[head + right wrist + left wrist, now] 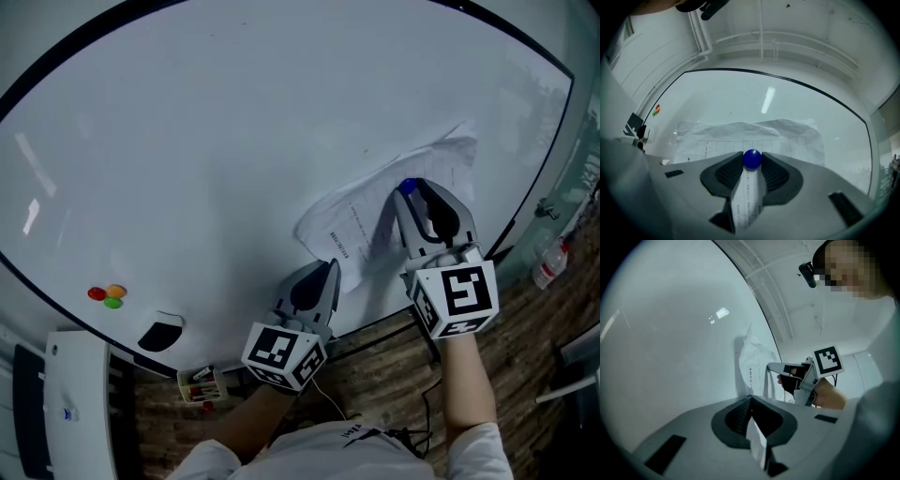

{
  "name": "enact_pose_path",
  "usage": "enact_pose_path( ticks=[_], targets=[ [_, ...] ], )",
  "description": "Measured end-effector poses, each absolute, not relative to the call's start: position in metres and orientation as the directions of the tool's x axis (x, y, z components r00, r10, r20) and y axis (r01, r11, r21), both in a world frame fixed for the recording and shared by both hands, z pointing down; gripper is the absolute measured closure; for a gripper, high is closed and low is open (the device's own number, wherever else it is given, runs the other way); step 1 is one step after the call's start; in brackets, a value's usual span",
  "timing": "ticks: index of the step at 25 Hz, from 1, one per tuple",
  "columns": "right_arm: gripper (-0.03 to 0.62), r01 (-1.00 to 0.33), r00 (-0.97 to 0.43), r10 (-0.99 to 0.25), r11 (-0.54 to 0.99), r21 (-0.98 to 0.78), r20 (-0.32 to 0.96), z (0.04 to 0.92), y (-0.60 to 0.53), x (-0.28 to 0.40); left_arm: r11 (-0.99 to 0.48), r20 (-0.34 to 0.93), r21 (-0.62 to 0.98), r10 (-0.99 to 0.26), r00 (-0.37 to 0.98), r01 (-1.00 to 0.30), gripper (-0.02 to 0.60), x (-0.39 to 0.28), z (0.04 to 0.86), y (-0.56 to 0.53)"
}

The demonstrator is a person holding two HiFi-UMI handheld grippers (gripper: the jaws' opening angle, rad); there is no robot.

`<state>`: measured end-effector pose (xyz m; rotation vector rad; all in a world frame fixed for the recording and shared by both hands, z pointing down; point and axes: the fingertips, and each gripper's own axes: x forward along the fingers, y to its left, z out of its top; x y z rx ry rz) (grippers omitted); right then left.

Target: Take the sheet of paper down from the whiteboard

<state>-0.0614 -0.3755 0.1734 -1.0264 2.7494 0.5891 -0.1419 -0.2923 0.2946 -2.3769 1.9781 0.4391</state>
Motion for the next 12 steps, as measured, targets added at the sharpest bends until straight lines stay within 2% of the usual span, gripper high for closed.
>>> enact_pose_path(
  ticks=[12],
  targets=[
    [0.465,-0.598,-0.772,-0.566,0.801,0.03,-0.29,0.191,-0.375,-0.029,-0.286,-0.247,0.139,-0.937,0.246,-0.948,0.569,-0.127,0.29,-0.284]
  ],
)
